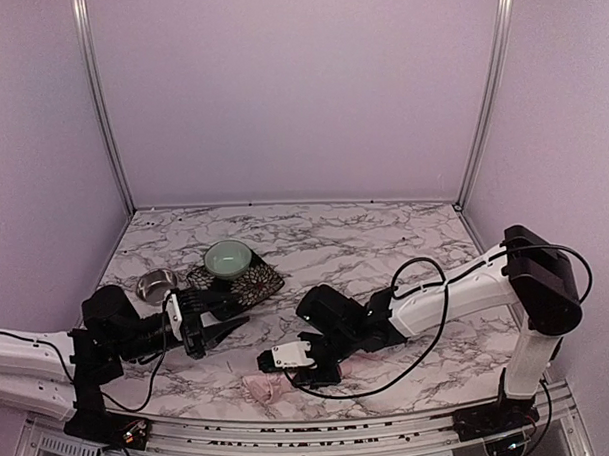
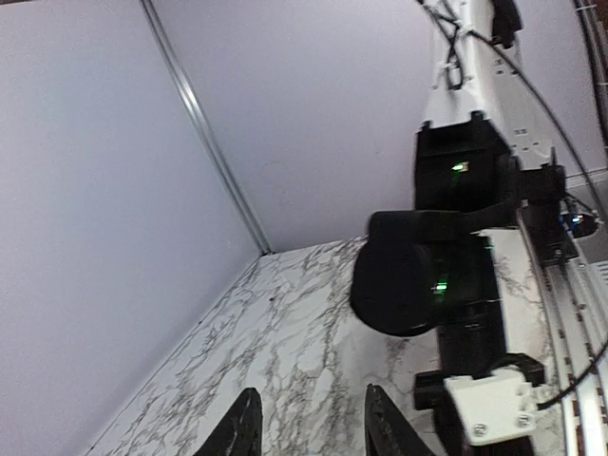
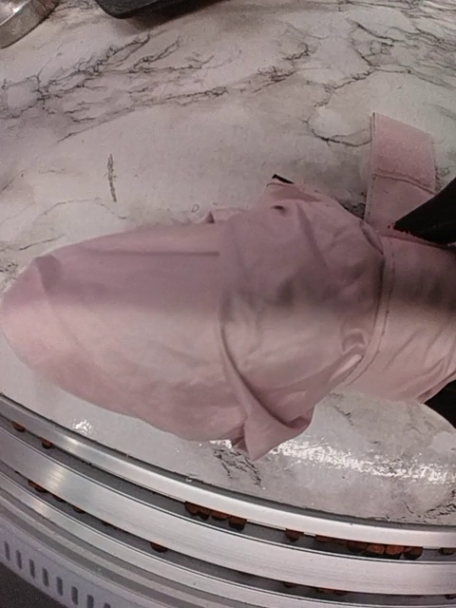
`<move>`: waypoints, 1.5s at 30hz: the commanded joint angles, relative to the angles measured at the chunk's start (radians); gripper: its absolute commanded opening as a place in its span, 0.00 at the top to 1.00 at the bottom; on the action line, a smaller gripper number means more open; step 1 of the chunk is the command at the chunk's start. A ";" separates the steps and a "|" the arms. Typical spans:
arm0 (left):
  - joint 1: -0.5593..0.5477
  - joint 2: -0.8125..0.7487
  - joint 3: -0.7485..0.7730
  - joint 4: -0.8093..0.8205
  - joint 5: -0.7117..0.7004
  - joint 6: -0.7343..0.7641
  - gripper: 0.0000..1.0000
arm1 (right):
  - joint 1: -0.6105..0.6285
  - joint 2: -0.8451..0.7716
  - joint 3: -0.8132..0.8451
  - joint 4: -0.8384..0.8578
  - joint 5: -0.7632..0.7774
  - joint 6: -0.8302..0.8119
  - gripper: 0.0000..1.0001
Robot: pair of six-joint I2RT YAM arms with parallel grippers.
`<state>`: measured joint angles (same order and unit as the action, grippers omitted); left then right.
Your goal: Put away the umbrella
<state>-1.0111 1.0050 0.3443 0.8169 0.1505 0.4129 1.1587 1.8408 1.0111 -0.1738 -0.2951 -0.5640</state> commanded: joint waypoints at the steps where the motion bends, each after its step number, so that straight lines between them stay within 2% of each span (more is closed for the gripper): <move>1: -0.156 -0.112 -0.128 -0.162 -0.037 0.032 0.63 | -0.020 0.131 -0.059 -0.316 0.013 0.035 1.00; 4: -0.298 -0.083 -0.152 -0.177 -0.215 0.089 0.62 | -0.043 0.147 -0.030 -0.335 -0.021 0.052 1.00; 5: -0.357 -0.057 -0.145 -0.177 -0.244 0.113 0.59 | -0.051 0.153 -0.021 -0.343 -0.030 0.054 1.00; 7: -0.406 0.020 -0.107 -0.178 -0.284 0.153 0.51 | -0.055 0.163 -0.009 -0.350 -0.036 0.053 1.00; 9: -0.414 0.115 -0.064 -0.181 -0.298 0.197 0.42 | -0.059 0.171 0.000 -0.355 -0.043 0.050 1.00; 12: -0.414 0.245 -0.011 -0.178 -0.346 0.247 0.34 | -0.065 0.181 0.008 -0.355 -0.057 0.053 1.00; 15: -0.391 0.340 0.040 -0.155 -0.424 0.234 0.27 | -0.068 0.186 0.008 -0.349 -0.071 0.053 1.00; 17: -0.368 0.392 0.068 -0.156 -0.425 0.215 0.25 | -0.070 0.191 0.014 -0.351 -0.073 0.051 1.00; 21: -0.347 0.464 0.109 -0.169 -0.390 0.163 0.23 | -0.080 0.202 0.031 -0.358 -0.082 0.056 1.00; 25: -0.313 0.503 0.092 -0.184 -0.371 0.147 0.27 | -0.086 0.198 0.032 -0.361 -0.096 0.050 1.00; 29: -0.266 0.513 0.097 -0.218 -0.372 0.172 0.27 | -0.086 0.199 0.033 -0.364 -0.108 0.039 1.00; 32: -0.239 0.555 0.166 -0.314 -0.378 0.193 0.26 | -0.086 0.203 0.041 -0.363 -0.111 0.036 1.00; 36: -0.228 0.610 0.206 -0.354 -0.378 0.217 0.29 | -0.087 0.203 0.048 -0.366 -0.119 0.036 1.00; 39: -0.222 0.620 0.206 -0.379 -0.344 0.213 0.33 | -0.087 0.199 0.049 -0.366 -0.123 0.035 1.00; 45: -0.218 0.648 0.238 -0.380 -0.173 0.139 0.31 | -0.104 0.205 0.078 -0.359 -0.143 0.054 1.00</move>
<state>-1.2442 1.5894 0.5304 0.4721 -0.1402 0.5823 1.0439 1.9240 1.1465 -0.3275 -0.4995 -0.5064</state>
